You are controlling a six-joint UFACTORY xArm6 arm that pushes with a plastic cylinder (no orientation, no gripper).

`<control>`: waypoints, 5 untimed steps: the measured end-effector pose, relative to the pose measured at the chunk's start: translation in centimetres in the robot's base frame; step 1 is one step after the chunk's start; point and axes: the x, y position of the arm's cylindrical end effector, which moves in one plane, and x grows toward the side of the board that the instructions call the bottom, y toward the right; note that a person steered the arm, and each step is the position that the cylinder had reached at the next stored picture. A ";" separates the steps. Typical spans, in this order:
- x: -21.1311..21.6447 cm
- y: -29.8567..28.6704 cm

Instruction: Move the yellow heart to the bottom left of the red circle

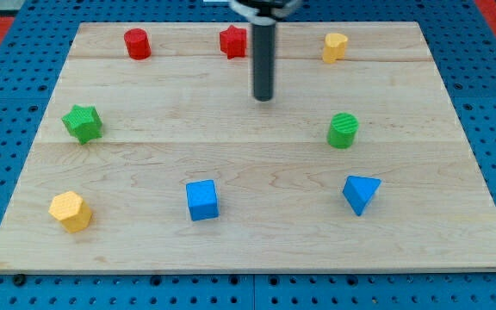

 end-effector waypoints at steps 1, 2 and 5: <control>-0.2 7.2; -1.4 15.0; -11.4 14.9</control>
